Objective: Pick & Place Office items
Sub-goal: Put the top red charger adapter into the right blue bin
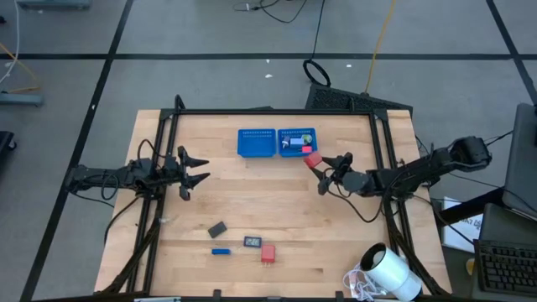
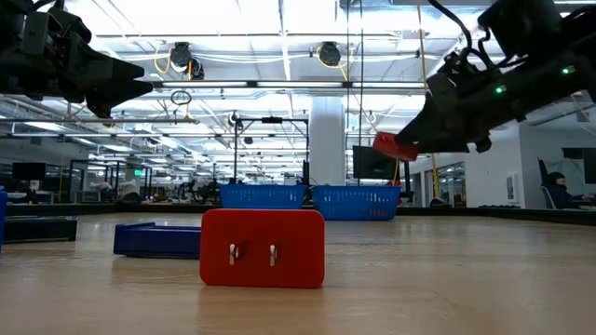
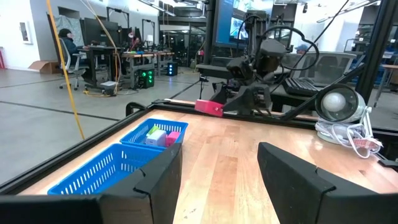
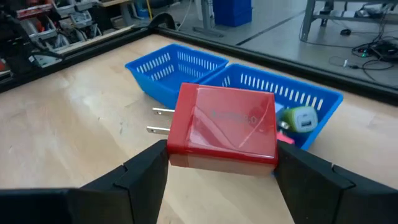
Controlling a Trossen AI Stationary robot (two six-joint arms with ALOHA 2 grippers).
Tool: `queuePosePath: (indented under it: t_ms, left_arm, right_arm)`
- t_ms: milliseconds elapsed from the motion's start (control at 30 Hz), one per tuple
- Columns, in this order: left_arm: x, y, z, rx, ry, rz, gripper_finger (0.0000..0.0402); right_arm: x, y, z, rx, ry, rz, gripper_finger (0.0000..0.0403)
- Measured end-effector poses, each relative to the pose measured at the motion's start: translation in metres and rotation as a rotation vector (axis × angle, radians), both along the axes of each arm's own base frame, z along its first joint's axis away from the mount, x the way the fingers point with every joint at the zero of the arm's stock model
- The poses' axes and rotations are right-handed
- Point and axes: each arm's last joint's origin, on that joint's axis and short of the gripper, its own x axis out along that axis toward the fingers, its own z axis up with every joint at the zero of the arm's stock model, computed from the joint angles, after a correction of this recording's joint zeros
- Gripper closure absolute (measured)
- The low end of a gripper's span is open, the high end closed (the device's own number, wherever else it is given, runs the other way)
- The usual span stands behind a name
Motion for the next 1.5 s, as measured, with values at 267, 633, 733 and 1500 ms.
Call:
queuePosePath:
  t_ms: [267, 633, 733, 1500]
  left_arm:
    - [0.000, 0.000, 0.000, 0.000, 0.000, 0.000, 0.0188]
    - [0.000, 0.000, 0.000, 0.000, 0.000, 0.000, 0.0188]
    - [0.000, 0.000, 0.000, 0.000, 0.000, 0.000, 0.0188]
    - [0.000, 0.000, 0.000, 0.000, -0.004, 0.000, 0.0188]
  right_arm:
    - [0.008, -0.009, 0.009, 0.006, 0.003, -0.002, 0.0149]
    - [0.040, -0.022, 0.031, -0.021, 0.079, -0.029, 0.0149]
    - [0.052, -0.030, 0.029, 0.005, 0.094, -0.075, 0.0149]
    - [0.085, -0.076, -0.017, 0.010, 0.169, -0.231, 0.0149]
